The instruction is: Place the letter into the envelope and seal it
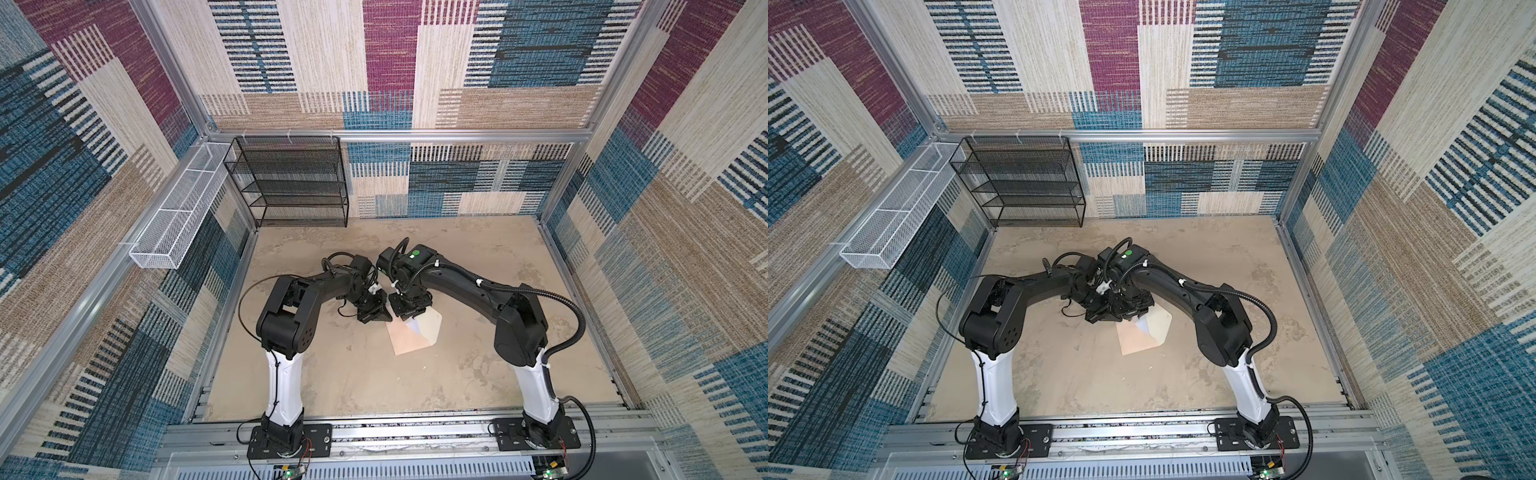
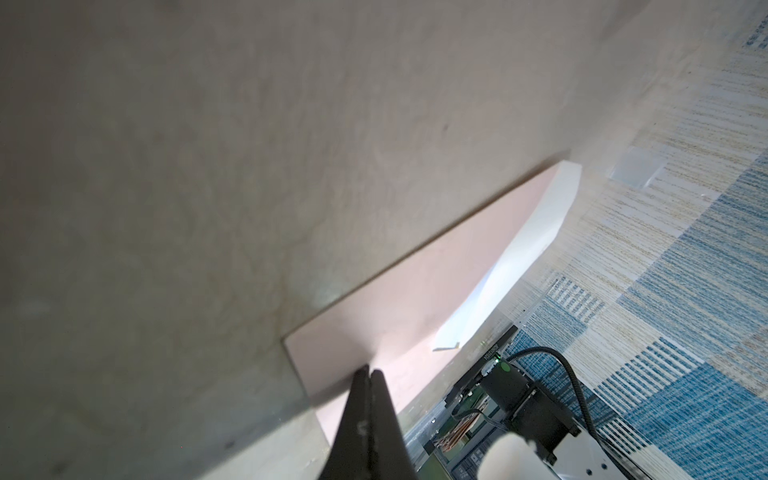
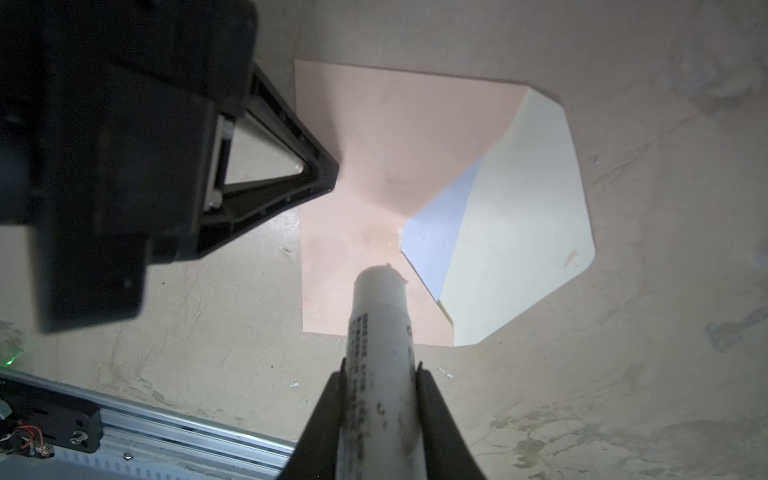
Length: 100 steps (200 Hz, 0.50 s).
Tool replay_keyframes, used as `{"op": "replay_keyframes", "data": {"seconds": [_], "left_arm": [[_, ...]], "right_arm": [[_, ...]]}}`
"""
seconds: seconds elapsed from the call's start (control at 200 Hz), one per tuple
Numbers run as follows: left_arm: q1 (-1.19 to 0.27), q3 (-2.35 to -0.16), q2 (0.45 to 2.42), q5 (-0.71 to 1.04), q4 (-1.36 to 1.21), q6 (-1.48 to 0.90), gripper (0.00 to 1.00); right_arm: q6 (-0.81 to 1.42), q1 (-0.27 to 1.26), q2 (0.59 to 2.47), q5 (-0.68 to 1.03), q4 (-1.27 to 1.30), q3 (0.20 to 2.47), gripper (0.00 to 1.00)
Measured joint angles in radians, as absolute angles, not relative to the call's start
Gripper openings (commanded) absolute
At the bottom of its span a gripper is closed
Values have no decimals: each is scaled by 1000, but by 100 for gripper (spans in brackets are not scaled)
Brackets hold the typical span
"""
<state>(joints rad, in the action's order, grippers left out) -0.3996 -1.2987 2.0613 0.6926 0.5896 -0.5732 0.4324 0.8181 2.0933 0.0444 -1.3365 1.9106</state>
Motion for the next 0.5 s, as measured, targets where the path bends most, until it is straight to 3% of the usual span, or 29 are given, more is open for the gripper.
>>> {"op": "replay_keyframes", "data": {"seconds": [0.501], "left_arm": [[-402,-1301,2056,685,588,-573,0]], "right_arm": [[419,818,2190,85,-1335,1943,0]]}}
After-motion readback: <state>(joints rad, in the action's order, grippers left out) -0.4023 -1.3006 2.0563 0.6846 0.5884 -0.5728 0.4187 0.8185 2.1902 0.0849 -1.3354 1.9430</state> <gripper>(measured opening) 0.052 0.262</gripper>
